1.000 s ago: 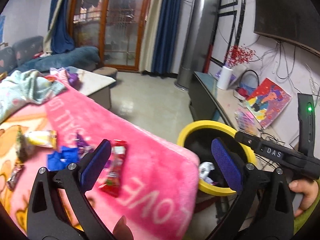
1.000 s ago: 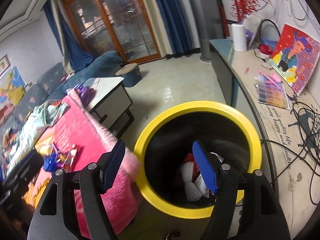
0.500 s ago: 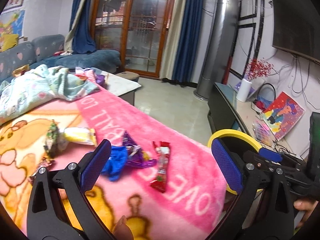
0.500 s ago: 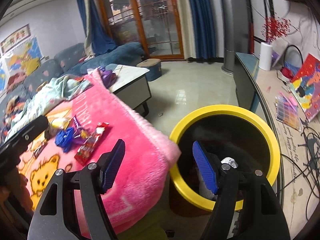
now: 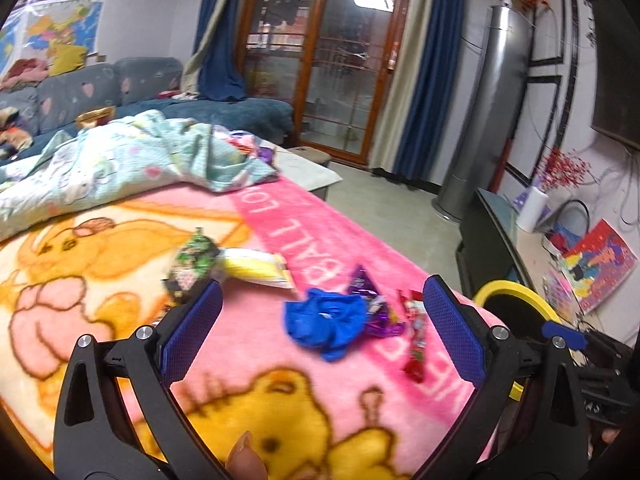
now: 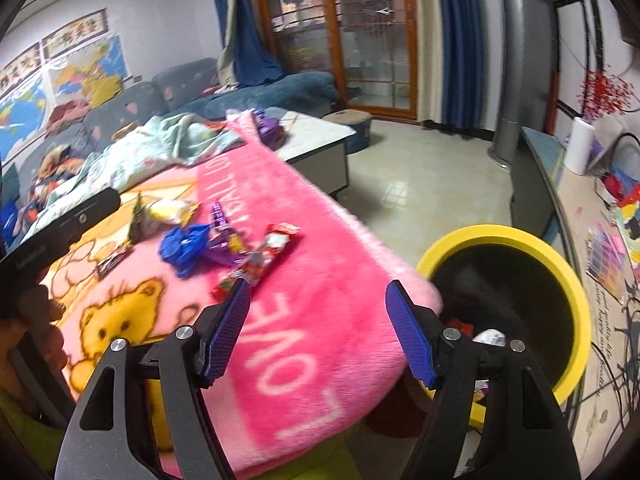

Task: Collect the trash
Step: 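Grasp the brown chocolate wrapper with the left tool while the right tool grasps the blue plastic bag, then carry the chocolate wrapper and blue bag over the yellow bin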

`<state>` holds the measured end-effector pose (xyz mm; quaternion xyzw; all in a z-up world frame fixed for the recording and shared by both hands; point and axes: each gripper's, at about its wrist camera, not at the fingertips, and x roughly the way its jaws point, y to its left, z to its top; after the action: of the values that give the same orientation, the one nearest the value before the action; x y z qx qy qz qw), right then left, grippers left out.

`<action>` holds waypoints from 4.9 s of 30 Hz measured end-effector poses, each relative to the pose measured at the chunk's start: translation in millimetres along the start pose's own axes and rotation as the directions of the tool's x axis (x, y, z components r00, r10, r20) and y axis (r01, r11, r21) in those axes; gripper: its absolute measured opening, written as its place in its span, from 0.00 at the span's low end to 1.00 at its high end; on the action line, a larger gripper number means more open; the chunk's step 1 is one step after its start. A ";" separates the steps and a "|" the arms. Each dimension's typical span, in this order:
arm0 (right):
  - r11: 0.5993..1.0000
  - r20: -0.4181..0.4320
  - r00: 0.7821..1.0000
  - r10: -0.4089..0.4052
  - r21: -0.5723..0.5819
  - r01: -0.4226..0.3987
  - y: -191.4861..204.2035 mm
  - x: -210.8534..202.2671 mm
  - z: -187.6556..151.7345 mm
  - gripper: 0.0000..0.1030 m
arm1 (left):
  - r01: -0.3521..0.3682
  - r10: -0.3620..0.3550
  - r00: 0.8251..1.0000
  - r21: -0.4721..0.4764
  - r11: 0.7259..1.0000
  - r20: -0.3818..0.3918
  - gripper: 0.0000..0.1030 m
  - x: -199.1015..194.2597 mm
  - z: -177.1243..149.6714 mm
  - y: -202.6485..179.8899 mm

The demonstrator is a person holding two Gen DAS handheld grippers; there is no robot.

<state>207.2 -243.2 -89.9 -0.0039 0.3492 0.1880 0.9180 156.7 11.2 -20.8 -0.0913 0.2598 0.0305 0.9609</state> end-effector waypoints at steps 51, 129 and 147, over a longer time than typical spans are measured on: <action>0.935 -0.260 0.922 0.288 -0.133 -0.329 120.9 98.0 11.6 0.05 | -0.041 0.011 0.942 -0.082 0.996 -0.335 0.11 46.9 -41.2 111.4; 0.921 0.066 0.998 0.000 0.388 -0.026 -158.2 -25.5 25.4 0.05 | 0.462 -0.405 0.877 0.223 0.858 -0.260 0.11 9.1 -26.5 -161.5; 0.859 0.008 0.998 -0.058 0.511 0.046 -216.5 -19.6 0.4 0.05 | 0.531 -0.450 0.839 0.279 0.800 -0.306 0.11 36.9 -41.2 -218.4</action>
<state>269.3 -451.0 -103.9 0.2317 0.3758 0.0640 0.8950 191.4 -210.7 -39.5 0.0152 0.3347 -0.2784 0.9001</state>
